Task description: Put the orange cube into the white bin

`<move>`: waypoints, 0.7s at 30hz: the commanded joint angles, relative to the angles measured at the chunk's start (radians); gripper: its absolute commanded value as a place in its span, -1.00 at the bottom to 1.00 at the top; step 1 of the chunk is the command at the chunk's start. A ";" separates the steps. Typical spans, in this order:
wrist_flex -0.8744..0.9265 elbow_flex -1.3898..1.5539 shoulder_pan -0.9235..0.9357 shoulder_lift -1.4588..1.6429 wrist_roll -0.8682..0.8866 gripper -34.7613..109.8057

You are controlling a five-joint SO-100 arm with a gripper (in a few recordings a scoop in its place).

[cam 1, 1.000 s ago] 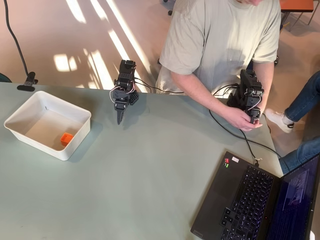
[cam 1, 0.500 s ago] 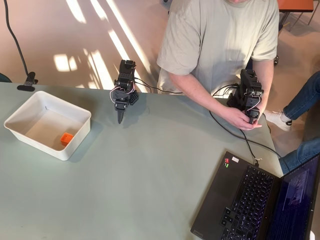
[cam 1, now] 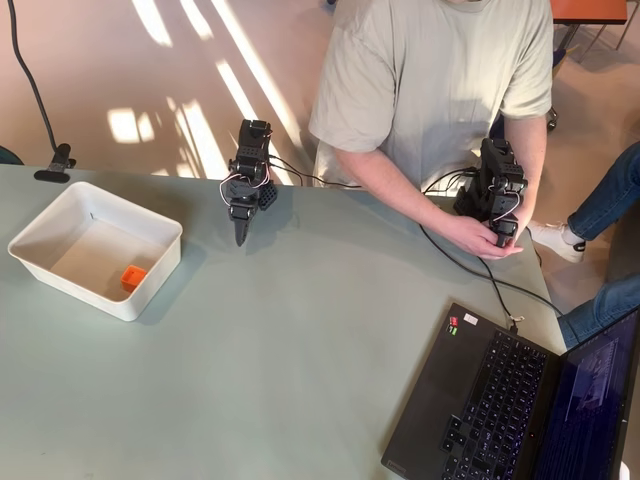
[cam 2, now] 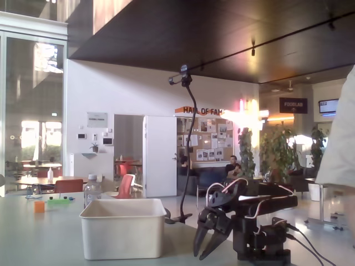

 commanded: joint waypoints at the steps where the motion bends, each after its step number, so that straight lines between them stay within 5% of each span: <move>1: 0.003 -0.003 0.003 -0.005 -0.006 -0.47; 21: 0.003 -0.003 -0.005 -0.005 -0.005 -0.46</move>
